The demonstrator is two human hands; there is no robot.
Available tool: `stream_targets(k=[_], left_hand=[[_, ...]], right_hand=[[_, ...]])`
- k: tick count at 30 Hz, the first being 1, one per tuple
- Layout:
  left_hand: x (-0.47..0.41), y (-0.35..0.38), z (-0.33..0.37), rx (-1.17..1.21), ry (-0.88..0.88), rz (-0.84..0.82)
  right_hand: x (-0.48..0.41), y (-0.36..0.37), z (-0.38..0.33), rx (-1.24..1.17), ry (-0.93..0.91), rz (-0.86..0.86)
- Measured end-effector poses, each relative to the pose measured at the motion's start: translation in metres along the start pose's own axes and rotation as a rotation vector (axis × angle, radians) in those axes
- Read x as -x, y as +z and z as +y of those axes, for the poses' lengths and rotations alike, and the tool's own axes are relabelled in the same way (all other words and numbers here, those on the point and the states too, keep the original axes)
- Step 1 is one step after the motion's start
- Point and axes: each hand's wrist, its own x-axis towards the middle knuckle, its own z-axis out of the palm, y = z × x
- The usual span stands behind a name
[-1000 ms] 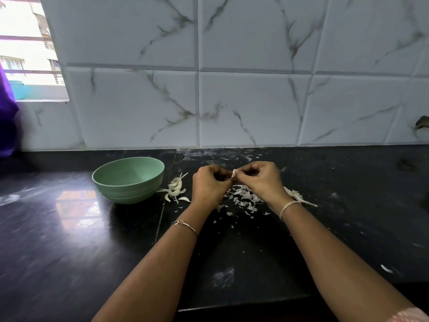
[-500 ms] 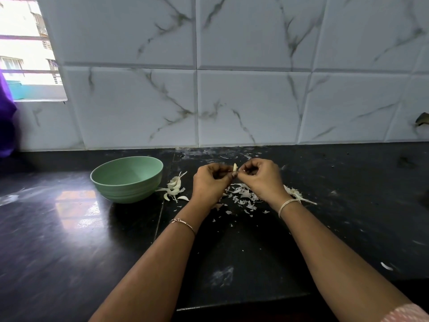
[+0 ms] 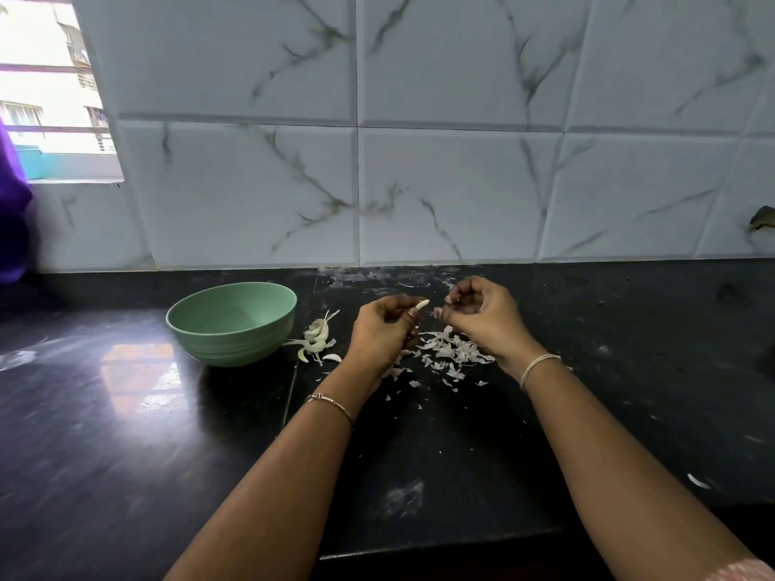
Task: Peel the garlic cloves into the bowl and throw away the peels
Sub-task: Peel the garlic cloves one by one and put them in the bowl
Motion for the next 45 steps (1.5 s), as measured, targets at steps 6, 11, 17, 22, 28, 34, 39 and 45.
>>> stream_targets(k=[6,11,17,22,28,34,39,45], left_hand=[[0.0,-0.003,0.0,-0.094,0.063,0.027],[0.0,-0.004,0.003,-0.058,0.084,0.049],[0.0,-0.01,0.007,-0.036,0.093,-0.052],[-0.001,-0.015,0.008,-0.159,0.142,-0.042],[0.0,-0.015,0.009,-0.171,0.165,-0.015],[-0.001,-0.013,0.009,-0.191,0.182,-0.023],[-0.002,-0.016,0.006,-0.127,0.145,-0.031],[-0.002,-0.017,0.006,-0.157,0.155,-0.062]], right_hand=[[0.003,-0.001,-0.007,-0.344,0.148,-0.159],[0.004,-0.001,-0.007,-0.375,0.181,-0.192],[0.005,-0.004,-0.008,-0.477,0.28,-0.252],[0.007,-0.001,-0.006,-0.435,0.286,-0.237],[0.009,0.0,-0.008,-0.449,0.286,-0.218],[0.009,0.004,-0.008,-0.418,0.296,-0.184],[0.009,0.001,-0.009,-0.539,0.365,-0.231],[0.01,0.002,-0.009,-0.527,0.39,-0.241]])
